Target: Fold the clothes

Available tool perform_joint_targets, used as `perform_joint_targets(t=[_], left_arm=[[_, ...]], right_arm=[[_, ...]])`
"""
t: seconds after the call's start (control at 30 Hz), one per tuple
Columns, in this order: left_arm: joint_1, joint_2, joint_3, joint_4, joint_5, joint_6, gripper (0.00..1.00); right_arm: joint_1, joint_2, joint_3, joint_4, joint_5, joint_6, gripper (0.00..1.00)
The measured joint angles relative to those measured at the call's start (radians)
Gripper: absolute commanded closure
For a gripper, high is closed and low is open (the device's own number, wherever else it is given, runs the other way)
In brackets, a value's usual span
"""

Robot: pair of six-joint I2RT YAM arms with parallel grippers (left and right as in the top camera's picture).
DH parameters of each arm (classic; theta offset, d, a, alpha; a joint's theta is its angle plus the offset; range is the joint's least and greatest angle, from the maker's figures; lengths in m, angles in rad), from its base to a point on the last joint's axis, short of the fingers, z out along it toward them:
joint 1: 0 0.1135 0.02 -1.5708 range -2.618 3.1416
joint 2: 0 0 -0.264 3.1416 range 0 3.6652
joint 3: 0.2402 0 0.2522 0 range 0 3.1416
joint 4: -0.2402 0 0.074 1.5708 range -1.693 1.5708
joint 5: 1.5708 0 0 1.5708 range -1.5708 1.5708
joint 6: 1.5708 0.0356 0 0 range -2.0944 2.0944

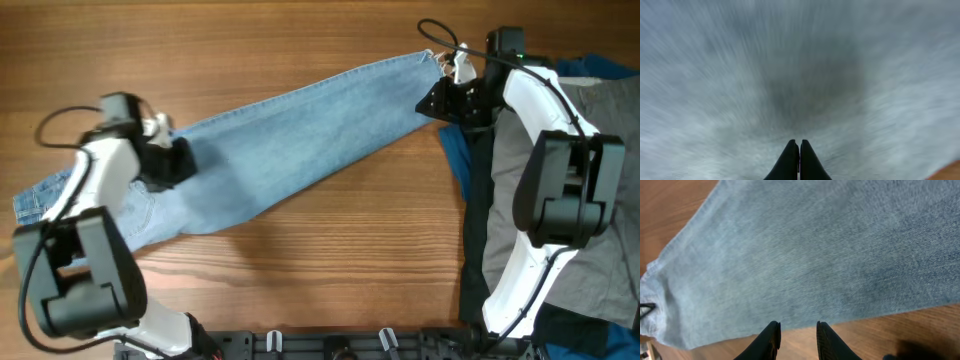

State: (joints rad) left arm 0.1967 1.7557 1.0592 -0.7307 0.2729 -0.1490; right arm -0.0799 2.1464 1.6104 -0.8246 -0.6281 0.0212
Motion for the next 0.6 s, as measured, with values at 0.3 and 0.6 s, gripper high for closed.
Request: perform_joint_targets(t=[0.3, 0.6], left_arm=[[0.088, 0.020, -0.126, 0.063, 0.003, -0.322, 0.96], [0.397, 0.056, -0.044, 0.201, -0.286, -0.259, 0.96]], right_arm=[[0.001, -0.030, 0.000, -0.049, -0.001, 0.000, 0.70], [0.079, -0.030, 0.000, -0.006, 0.131, -0.013, 0.31]])
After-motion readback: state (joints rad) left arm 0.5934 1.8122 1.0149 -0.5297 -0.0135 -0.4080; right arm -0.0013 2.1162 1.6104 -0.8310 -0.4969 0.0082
